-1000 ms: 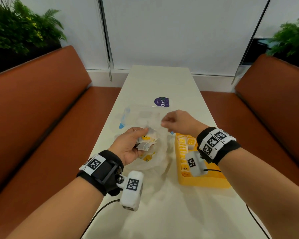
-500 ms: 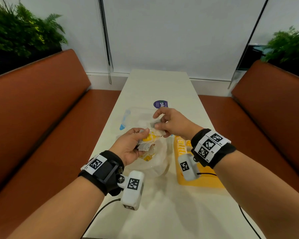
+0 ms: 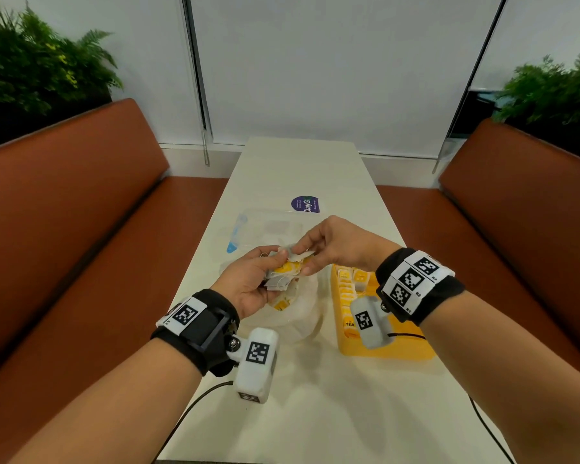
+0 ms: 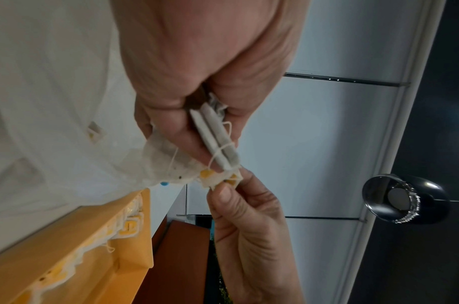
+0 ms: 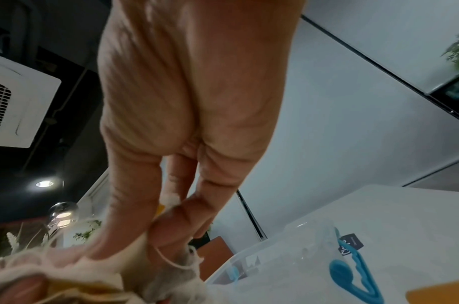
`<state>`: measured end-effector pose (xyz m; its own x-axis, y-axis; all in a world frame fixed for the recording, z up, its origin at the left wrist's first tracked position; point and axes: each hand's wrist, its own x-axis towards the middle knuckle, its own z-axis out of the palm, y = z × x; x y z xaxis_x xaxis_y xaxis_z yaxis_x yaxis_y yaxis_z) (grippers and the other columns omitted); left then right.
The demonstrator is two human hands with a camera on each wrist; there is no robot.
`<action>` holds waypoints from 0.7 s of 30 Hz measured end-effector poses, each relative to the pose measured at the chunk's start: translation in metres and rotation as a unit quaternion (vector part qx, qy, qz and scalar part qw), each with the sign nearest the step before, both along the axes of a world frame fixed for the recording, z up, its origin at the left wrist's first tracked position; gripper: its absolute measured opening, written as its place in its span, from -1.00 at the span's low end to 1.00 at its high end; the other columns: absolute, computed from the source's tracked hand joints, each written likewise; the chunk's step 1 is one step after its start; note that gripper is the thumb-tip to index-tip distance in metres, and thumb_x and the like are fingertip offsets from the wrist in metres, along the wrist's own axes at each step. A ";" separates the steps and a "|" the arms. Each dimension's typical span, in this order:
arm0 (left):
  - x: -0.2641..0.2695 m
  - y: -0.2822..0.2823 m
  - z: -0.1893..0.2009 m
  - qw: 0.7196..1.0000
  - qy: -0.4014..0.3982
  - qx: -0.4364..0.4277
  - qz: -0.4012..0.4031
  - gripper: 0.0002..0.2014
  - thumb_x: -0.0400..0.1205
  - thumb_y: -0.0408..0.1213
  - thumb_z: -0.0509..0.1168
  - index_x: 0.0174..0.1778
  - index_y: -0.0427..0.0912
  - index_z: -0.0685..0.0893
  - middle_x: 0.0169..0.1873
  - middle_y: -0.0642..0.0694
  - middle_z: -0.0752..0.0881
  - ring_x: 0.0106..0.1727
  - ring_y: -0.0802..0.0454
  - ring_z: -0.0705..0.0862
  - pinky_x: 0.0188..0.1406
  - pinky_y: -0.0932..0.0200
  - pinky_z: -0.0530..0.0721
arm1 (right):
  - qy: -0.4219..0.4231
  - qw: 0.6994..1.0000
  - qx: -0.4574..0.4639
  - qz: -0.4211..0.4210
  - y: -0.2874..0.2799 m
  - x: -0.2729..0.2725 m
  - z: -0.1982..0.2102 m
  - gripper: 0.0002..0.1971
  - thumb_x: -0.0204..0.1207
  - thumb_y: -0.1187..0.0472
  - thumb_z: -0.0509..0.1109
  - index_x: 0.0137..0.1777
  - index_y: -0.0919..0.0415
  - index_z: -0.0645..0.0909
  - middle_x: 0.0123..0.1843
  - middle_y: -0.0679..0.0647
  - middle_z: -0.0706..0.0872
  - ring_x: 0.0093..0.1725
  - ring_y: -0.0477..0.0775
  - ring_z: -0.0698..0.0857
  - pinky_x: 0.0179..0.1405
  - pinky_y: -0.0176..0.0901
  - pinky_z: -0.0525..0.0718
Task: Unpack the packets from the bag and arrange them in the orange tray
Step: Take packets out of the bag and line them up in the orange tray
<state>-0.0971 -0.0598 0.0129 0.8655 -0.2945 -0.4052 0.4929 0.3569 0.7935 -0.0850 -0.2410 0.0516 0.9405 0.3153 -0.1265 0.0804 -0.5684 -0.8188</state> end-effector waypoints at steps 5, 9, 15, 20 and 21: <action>0.001 -0.002 -0.001 1.000 -0.007 0.008 0.003 -0.91 0.58 -0.45 0.38 -0.05 -0.23 0.63 -0.14 -0.28 0.75 -0.16 -0.20 0.75 -0.51 0.12 0.73 | 0.013 0.999 0.043 -0.019 -0.006 -0.005 0.003 -0.82 0.48 0.39 0.46 0.04 0.46 0.74 -0.09 0.32 0.80 -0.15 0.09 0.76 -0.14 -0.25 0.75; 0.001 -0.004 -0.001 1.000 -0.007 0.004 0.010 -0.89 0.59 -0.49 0.36 -0.03 -0.23 0.62 -0.09 -0.32 0.73 -0.17 -0.21 0.73 -0.52 0.11 0.74 | -0.009 0.998 0.022 -0.060 -0.009 -0.002 0.004 -0.84 0.54 0.33 0.42 0.03 0.41 0.74 -0.17 0.24 0.78 -0.24 -0.02 0.73 -0.20 -0.23 0.74; 0.003 -0.009 -0.001 1.000 -0.007 -0.014 0.014 -0.85 0.58 -0.58 0.31 -0.07 -0.24 0.60 -0.27 -0.26 0.74 -0.43 -0.10 0.78 -0.52 0.13 0.76 | 0.055 0.990 0.115 -0.059 -0.010 -0.002 0.000 -0.81 0.57 0.42 0.35 0.05 0.58 0.66 -0.01 0.39 0.75 -0.06 0.20 0.78 0.09 -0.12 0.76; 0.005 -0.009 -0.008 1.000 -0.016 0.010 -0.004 -0.70 0.57 -0.57 0.33 0.19 -0.24 0.59 0.13 -0.39 0.73 0.04 -0.34 0.78 -0.37 0.03 0.78 | 0.063 0.978 0.187 -0.072 -0.002 0.001 -0.012 -0.87 0.60 0.40 0.30 -0.13 0.44 0.62 -0.07 0.36 0.71 -0.13 0.22 0.75 0.06 -0.08 0.77; 0.005 -0.008 -0.009 1.000 -0.016 0.015 -0.008 -0.66 0.56 -0.57 0.34 0.23 -0.22 0.60 0.14 -0.37 0.73 0.04 -0.32 0.78 -0.31 0.00 0.79 | 0.058 0.973 0.207 -0.082 -0.002 0.002 -0.012 -0.87 0.61 0.40 0.29 -0.16 0.41 0.61 -0.11 0.33 0.70 -0.16 0.20 0.74 0.02 -0.12 0.77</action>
